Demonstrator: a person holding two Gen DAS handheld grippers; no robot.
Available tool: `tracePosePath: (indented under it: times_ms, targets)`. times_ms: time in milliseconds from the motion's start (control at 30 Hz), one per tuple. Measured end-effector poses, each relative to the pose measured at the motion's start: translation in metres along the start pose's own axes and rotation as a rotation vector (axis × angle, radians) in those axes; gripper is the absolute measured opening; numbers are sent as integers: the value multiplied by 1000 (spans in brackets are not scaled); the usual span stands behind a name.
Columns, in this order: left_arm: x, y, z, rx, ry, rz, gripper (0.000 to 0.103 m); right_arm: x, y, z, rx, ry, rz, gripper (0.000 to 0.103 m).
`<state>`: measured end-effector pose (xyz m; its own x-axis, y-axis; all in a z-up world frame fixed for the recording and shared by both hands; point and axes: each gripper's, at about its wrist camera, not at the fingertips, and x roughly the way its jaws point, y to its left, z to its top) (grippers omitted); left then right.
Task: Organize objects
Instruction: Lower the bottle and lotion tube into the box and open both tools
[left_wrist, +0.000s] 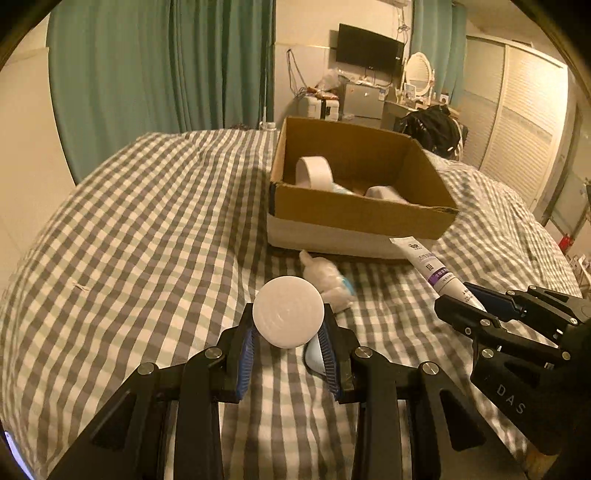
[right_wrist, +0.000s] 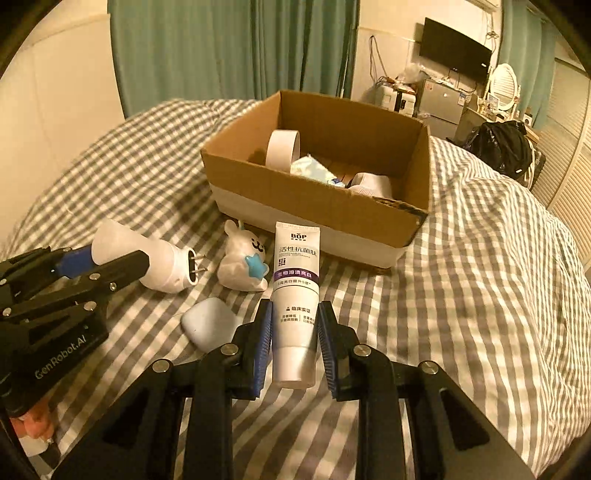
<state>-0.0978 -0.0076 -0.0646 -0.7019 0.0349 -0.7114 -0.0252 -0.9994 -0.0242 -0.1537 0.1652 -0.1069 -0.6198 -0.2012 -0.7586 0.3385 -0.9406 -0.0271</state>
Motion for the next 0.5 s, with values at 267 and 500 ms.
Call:
tracePosePath:
  times_ms: [267,500]
  targets:
    - [-40,-12,7,15,-76,-11,32,-44,11,-10,14,-82,-1,24]
    - [-67,-23,24,33,-137,-31,32,-82,12,-3,4,-158,-24,24]
